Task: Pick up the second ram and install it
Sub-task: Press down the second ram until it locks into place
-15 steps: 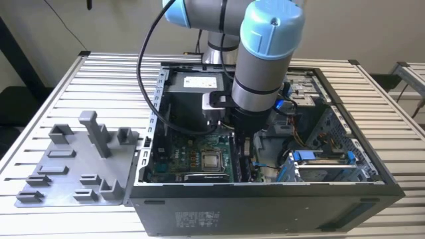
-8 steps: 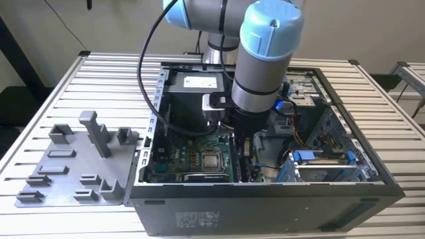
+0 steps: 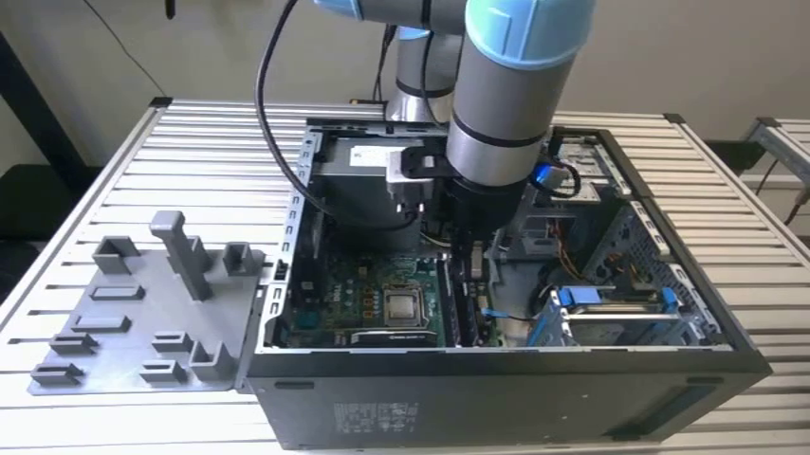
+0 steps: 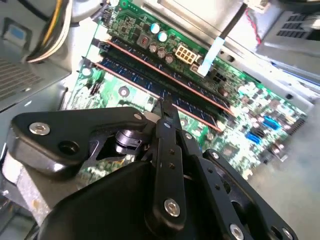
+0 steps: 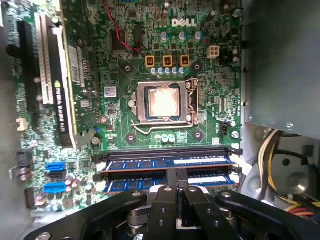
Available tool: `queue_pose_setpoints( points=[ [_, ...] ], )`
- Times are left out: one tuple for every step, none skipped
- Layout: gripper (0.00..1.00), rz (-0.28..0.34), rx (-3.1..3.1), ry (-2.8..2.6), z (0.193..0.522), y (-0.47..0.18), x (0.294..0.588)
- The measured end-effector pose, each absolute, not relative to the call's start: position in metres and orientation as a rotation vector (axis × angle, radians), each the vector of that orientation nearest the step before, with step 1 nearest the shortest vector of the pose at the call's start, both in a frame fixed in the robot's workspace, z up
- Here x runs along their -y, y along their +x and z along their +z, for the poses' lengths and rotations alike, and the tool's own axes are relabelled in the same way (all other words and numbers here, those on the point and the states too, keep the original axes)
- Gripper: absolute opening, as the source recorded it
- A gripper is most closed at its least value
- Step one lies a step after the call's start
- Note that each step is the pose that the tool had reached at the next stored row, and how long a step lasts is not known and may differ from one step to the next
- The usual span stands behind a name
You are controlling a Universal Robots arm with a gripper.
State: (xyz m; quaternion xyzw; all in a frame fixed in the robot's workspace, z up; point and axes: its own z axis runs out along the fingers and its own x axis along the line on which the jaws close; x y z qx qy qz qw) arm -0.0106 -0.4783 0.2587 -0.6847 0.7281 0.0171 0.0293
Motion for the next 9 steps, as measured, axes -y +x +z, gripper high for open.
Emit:
queue_pose_setpoints(
  points=[
    [0.11,0.052,-2.246,-2.112,0.2629,-0.0106,0.4784],
    [0.11,0.053,-2.246,-2.112,0.2642,-0.0105,0.4783],
    [0.11,0.053,-2.246,-2.112,0.2641,-0.0105,0.4783],
    [0.11,0.053,-2.246,-2.112,0.2641,-0.0105,0.4783],
    [0.11,0.053,-2.246,-2.112,0.2641,-0.0105,0.4783],
    [0.11,0.053,-2.246,-2.112,0.2641,-0.0105,0.4783],
    [0.11,0.053,-2.246,-2.112,0.2641,-0.0105,0.4783],
    [0.11,0.053,-2.246,-2.112,0.2641,-0.0106,0.4783],
    [0.11,0.053,-2.246,-2.112,0.2642,-0.0105,0.4783]
  ],
)
